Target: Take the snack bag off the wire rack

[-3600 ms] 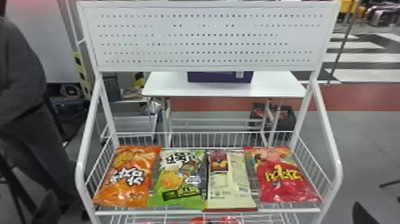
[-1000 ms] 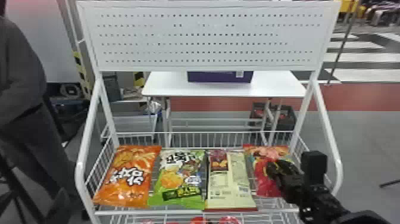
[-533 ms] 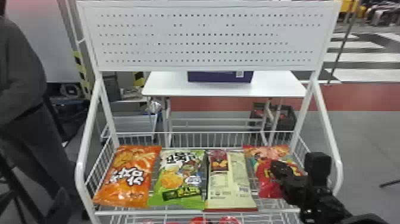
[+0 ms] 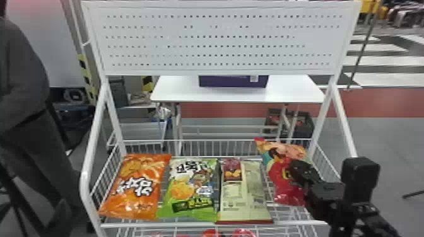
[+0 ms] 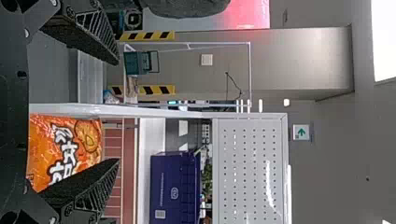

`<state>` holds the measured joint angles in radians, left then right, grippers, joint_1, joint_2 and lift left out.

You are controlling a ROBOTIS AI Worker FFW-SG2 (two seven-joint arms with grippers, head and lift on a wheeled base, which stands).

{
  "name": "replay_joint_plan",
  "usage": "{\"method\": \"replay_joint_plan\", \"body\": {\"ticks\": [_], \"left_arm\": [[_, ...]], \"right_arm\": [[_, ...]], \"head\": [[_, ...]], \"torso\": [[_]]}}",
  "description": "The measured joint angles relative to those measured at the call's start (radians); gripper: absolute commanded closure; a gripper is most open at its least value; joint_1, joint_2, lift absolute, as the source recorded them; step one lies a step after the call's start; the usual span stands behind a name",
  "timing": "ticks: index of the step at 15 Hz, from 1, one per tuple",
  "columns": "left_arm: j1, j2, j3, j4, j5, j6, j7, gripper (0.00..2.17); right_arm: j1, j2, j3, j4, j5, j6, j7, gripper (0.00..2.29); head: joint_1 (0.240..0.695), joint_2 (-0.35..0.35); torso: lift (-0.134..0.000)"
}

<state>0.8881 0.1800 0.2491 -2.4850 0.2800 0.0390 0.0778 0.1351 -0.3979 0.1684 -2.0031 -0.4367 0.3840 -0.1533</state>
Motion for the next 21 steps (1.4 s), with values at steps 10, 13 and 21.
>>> {"method": "replay_joint_plan", "body": {"ticks": [10, 13, 21], "left_arm": [[0.017, 0.007, 0.003, -0.003, 0.004, -0.018, -0.001, 0.15], [0.018, 0.013, 0.008, -0.001, 0.011, -0.022, -0.001, 0.15], [0.018, 0.015, 0.009, 0.001, 0.016, -0.033, -0.001, 0.15]], "right_arm": [[0.458, -0.055, -0.18, -0.395, 0.006, -0.137, -0.032, 2.22], [0.576, -0.066, -0.255, -0.417, -0.011, -0.256, -0.032, 2.23], [0.717, -0.067, -0.377, -0.405, -0.06, -0.377, -0.031, 2.23]], "head": [[0.499, 0.0], [0.499, 0.0], [0.499, 0.0]], "torso": [[0.0], [0.0], [0.0]]}}
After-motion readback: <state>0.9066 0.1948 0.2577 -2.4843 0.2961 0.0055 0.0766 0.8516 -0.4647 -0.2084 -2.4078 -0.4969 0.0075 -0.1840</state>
